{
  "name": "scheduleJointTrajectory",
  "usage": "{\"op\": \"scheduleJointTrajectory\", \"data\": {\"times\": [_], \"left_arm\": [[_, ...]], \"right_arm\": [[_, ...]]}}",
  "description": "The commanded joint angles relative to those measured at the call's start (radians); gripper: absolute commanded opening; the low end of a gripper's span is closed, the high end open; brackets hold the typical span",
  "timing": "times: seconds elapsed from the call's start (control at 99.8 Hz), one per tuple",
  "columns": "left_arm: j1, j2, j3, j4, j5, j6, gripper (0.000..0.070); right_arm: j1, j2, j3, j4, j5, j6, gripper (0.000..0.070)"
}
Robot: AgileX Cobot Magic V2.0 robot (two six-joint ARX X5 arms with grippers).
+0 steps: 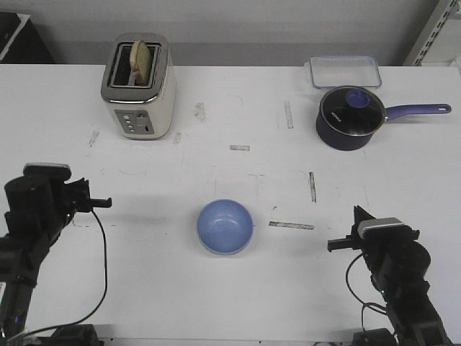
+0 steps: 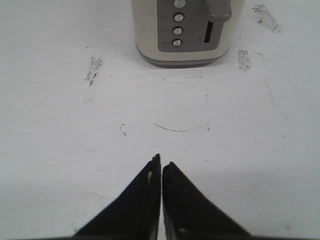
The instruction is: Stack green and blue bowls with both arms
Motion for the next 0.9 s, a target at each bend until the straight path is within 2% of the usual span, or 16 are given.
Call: {"op": "scheduleJointTrajectory", "data": {"times": [0.0, 0.13, 0.301, 0.431, 0.892], "left_arm": [[0.001, -0.050, -0.092, 0.069, -0.021, -0.024, 0.0000], [-0.007, -0.184, -0.253, 0.168, -0.021, -0.071, 0.0000], [-0.010, -0.365, -0.388, 0.246, -0.020, -0.071, 0.0000], [-0.010, -0.499, -0.459, 0.286, -0.020, -0.069, 0.0000], [-0.010, -0.687, -0.500, 0.295, -0.020, -0.070, 0.0002]], "right_arm": [[0.000, -0.019, 0.010, -0.020, 0.006, 0.007, 0.0000], [0.000, -0.077, 0.008, -0.111, 0.006, 0.007, 0.0000], [0.000, -0.193, -0.024, -0.163, 0.024, 0.030, 0.0000], [0.000, -0.293, -0.038, -0.154, 0.079, 0.055, 0.0000], [0.000, -0.367, -0.038, -0.048, 0.078, 0.051, 0.0000]]}}
